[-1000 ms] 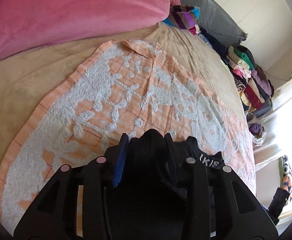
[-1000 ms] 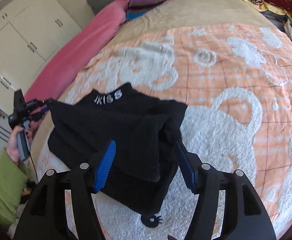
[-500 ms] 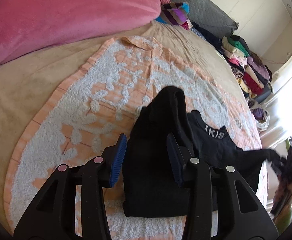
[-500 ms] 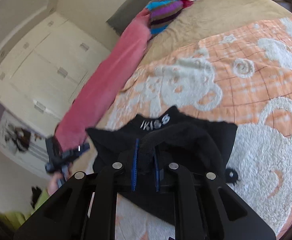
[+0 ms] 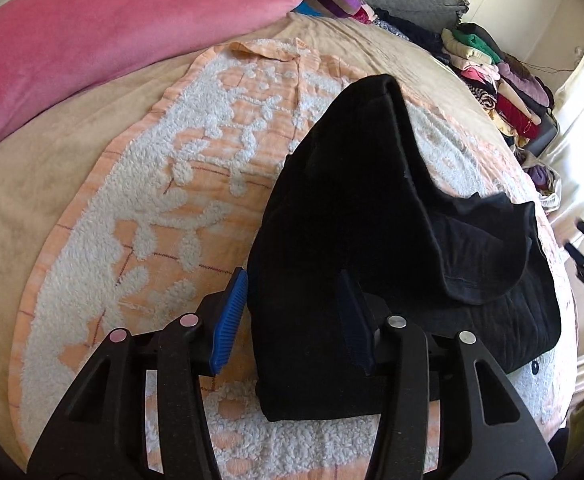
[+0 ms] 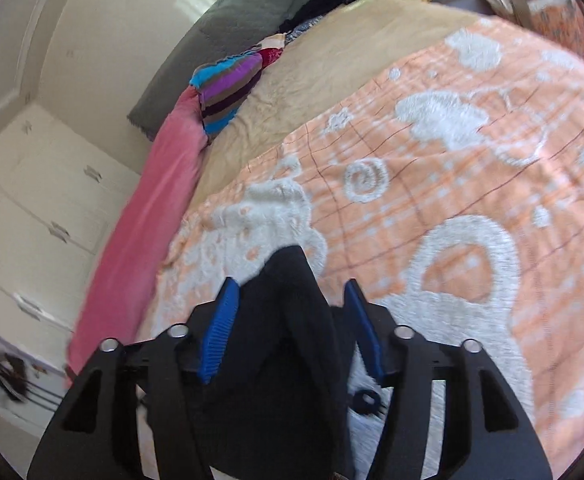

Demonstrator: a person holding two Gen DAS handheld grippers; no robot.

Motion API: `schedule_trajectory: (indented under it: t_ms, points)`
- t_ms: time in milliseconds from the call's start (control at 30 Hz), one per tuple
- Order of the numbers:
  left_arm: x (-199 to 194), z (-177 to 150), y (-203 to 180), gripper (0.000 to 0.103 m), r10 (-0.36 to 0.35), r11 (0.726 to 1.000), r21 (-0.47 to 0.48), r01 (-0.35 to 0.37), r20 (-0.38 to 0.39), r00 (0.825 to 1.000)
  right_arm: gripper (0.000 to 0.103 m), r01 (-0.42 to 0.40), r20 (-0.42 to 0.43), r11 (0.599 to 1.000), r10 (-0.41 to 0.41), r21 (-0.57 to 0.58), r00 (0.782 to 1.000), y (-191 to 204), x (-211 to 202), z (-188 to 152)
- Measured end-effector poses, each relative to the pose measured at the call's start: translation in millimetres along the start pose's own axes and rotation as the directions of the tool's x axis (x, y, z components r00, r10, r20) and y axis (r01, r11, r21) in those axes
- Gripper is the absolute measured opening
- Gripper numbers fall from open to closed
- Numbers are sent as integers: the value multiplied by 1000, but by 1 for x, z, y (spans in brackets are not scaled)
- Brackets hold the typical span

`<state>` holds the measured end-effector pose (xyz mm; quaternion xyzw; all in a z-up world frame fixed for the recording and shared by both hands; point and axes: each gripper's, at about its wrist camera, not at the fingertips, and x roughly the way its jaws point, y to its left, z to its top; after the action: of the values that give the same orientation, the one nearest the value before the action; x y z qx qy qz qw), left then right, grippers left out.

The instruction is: Fold small clothes

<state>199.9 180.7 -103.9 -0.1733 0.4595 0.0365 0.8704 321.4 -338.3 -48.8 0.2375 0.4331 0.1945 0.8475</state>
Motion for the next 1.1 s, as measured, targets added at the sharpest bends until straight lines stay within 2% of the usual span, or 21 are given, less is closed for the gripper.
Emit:
schedule_trajectory:
  t_ms: [67,133,300,367,500,533,567,667,700,733,767,900,1100]
  points:
    - [4,-2,1,48,5,1000,-7,-5,-15,1000,76,52,-12,992,-54,-111,998,8,-13,-21]
    - [7,-4,2,50,7,1000,-20,-8,-27,1000,78,93,-39,983,-100,-159,994,10,-14,-42]
    - [1,-14,0,49,-24,999,-36,23,-12,1000,78,81,-140,978,-109,-190,984,7,8,-83]
    - [1,-17,-1,36,-40,999,-38,40,-13,999,74,71,-158,980,-102,-187,982,9,14,-87]
    - [1,-18,1,22,-87,994,-60,86,-3,996,74,86,-168,979,-118,-186,979,3,19,-89]
    - [0,-19,1,16,-90,994,-60,90,3,996,70,81,-170,980,-112,-183,979,2,19,-90]
    - [-1,-18,1,13,-96,994,-59,96,10,995,61,77,-172,981,-108,-177,979,0,20,-90]
    - [-4,-18,1,10,-110,992,-59,111,12,994,42,44,-179,984,-76,-174,981,2,19,-88]
    - [-5,-18,1,10,-111,992,-56,112,14,994,39,41,-175,983,-72,-177,982,3,19,-88]
    - [-6,-18,0,9,-111,992,-51,112,18,994,28,39,-171,983,-70,-179,983,2,20,-88]
    - [-8,-18,-1,8,-110,993,-43,111,25,994,11,36,-168,983,-67,-179,984,2,20,-88]
    - [-22,-20,-3,7,-136,991,-6,137,54,989,8,-19,-145,994,3,-106,989,-4,5,-83]
    - [-56,-29,3,7,-216,976,25,215,70,974,7,-90,-129,995,84,-35,988,-7,-30,-89]
